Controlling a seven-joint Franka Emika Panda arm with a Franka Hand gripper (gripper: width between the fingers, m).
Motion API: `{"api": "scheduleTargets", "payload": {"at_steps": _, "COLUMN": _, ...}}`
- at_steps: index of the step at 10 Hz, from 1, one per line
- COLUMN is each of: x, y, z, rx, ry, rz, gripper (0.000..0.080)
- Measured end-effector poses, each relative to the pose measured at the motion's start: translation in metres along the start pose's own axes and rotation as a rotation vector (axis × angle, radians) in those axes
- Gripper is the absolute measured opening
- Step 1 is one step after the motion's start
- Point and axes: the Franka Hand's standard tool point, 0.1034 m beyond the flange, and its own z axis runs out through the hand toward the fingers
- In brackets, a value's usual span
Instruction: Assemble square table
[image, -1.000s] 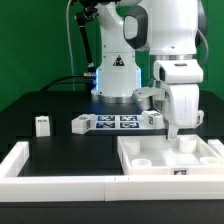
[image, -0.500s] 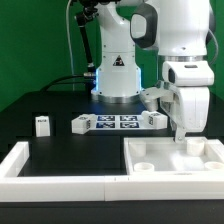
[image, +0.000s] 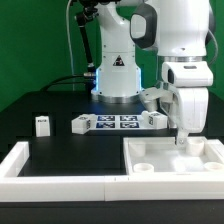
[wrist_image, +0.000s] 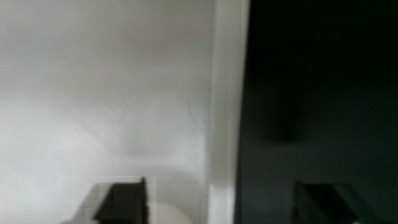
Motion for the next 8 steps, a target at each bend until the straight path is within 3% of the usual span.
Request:
{"api": "scheduleTargets", "payload": {"at_steps": 1, "x": -0.0002, "y": -0.0001, "z": 0.0001, "rx": 0.000, "ry": 0.000, "rz": 0.000, "gripper": 0.0555}}
{"api": "scheduleTargets", "payload": {"at_steps": 2, "x": -0.0004, "y": -0.0001, "z": 0.0002, "rx": 0.000, "ry": 0.000, "rz": 0.001, "gripper": 0.0619}}
{"api": "scheduleTargets", "payload": {"at_steps": 8, "x": -0.0011, "y": -0.0003, "z": 0.0007, "rx": 0.001, "ry": -0.001, "rz": 0.002, "gripper": 0.0649}}
